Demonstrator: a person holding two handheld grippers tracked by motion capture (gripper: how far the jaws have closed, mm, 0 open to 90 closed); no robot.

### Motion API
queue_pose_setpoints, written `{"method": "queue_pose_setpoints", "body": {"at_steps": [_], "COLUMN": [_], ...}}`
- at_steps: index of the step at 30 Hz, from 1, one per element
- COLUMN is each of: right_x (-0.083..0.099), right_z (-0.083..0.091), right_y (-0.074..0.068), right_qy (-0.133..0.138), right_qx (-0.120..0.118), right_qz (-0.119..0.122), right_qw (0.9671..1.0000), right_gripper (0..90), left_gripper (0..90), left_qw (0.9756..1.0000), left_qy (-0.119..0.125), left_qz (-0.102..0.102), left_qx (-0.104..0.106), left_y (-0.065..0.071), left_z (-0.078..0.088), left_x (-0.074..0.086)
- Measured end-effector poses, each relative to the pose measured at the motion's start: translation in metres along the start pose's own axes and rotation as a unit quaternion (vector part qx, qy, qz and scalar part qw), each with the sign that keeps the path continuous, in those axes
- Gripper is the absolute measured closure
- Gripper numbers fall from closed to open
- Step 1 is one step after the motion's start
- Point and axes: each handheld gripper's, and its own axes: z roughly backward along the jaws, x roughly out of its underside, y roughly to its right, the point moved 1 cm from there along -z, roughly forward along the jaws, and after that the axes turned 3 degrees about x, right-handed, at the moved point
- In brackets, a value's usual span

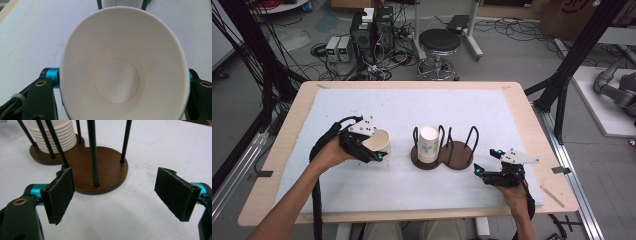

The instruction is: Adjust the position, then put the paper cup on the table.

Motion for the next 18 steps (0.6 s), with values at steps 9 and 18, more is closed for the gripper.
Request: {"method": "queue_pose_setpoints", "body": {"at_steps": [9, 18], "right_x": [0.0053, 0.0059], "right_z": [-0.0026, -0.0023], "right_y": [0.0009, 0.0026], "right_qy": [0.001, 0.008], "right_qx": [0.0, 0.002], "right_qz": [-0.002, -0.002], "right_qw": [1.0, 1.0], "right_gripper": [16.7, 16.7], "left_gripper": [29.9, 29.9], "left_qw": [1.0, 1.0], "left_qy": [0.003, -0.002], "left_qz": [0.001, -0.001], "left_qx": [-0.002, -0.004], "left_y": [0.0016, 0.0006], "left_z": [-0.0014, -0.001], "left_x": [-0.0007, -0.0008]}}
